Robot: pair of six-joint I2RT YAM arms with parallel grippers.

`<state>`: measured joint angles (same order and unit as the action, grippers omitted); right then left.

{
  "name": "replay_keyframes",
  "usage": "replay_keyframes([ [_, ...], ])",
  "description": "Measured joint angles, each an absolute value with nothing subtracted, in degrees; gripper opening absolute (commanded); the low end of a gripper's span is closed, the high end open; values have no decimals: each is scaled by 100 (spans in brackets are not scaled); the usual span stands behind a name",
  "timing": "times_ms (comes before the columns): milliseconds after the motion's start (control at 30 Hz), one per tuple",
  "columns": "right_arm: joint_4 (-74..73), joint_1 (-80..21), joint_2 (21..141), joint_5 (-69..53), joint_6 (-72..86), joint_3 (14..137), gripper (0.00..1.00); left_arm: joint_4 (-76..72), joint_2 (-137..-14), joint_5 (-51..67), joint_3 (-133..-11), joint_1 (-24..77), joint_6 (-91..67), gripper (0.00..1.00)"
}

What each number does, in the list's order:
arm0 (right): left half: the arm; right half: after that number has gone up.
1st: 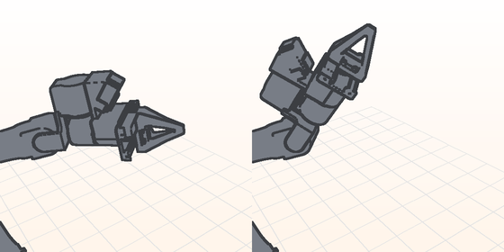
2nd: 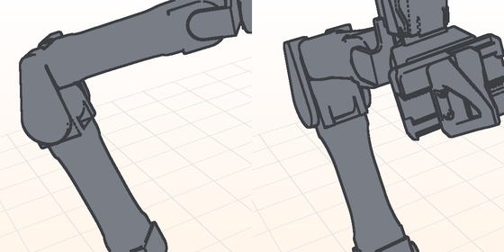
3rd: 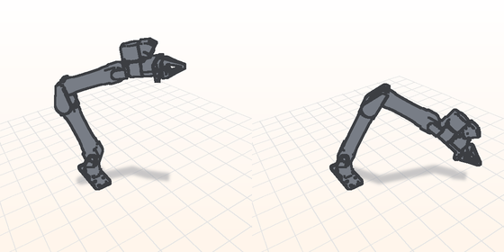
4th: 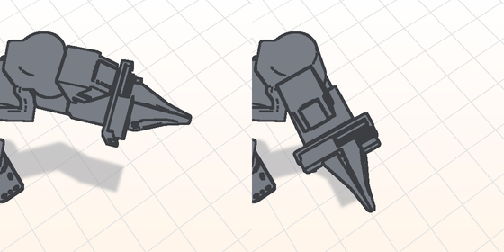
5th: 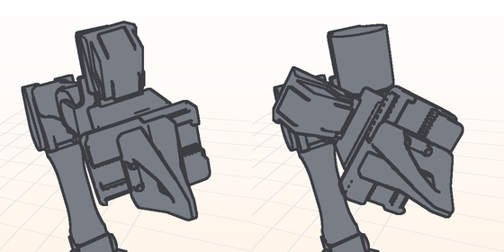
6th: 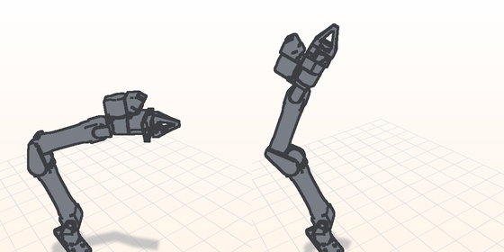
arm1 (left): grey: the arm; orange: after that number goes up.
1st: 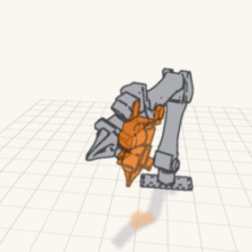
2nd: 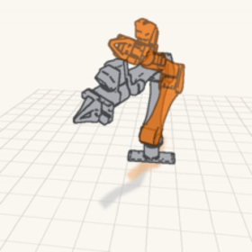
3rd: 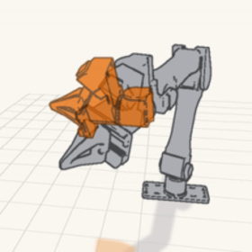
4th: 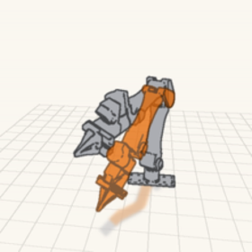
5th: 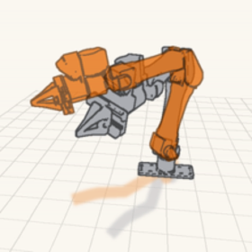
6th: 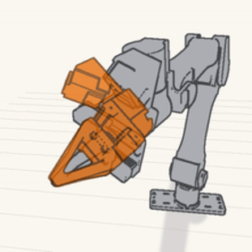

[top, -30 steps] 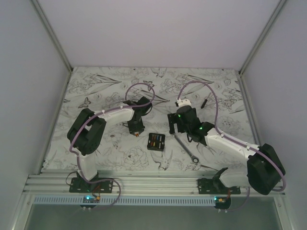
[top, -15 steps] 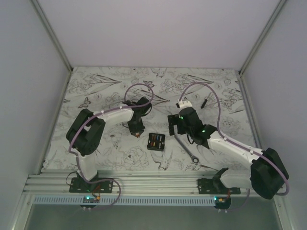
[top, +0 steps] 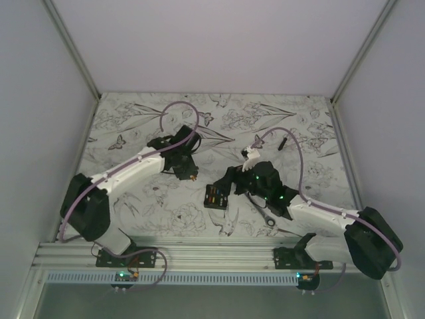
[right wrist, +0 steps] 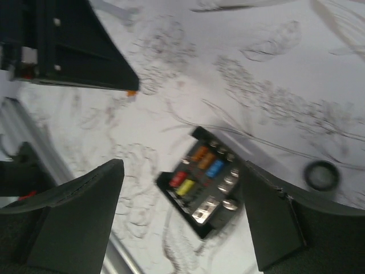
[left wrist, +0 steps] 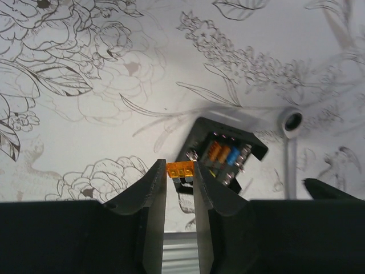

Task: Snap on the fuse box
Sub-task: Pick up the fuse from the center of the board.

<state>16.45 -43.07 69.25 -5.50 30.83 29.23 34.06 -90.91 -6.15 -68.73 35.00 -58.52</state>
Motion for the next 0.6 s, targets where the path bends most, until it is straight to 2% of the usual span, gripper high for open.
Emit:
replay_keyframes([
  [100, 2458, -4484, 6952, -781, 3361, 2779, 77, 3404, -8715, -554, -6816, 3553, -5957, 18],
  [333, 4088, -4915, 7439, -963, 3741, 2696, 50, 3262, -8044, -266, -6676, 3736, -6195, 18],
  [467, 4622, -5076, 7793, -954, 3848, 2694, 40, 3212, -7769, -150, -6604, 3824, -6289, 18],
  [600, 4971, -5190, 7961, -943, 3885, 2694, 35, 3151, -7540, -91, -6528, 3870, -6372, 18],
])
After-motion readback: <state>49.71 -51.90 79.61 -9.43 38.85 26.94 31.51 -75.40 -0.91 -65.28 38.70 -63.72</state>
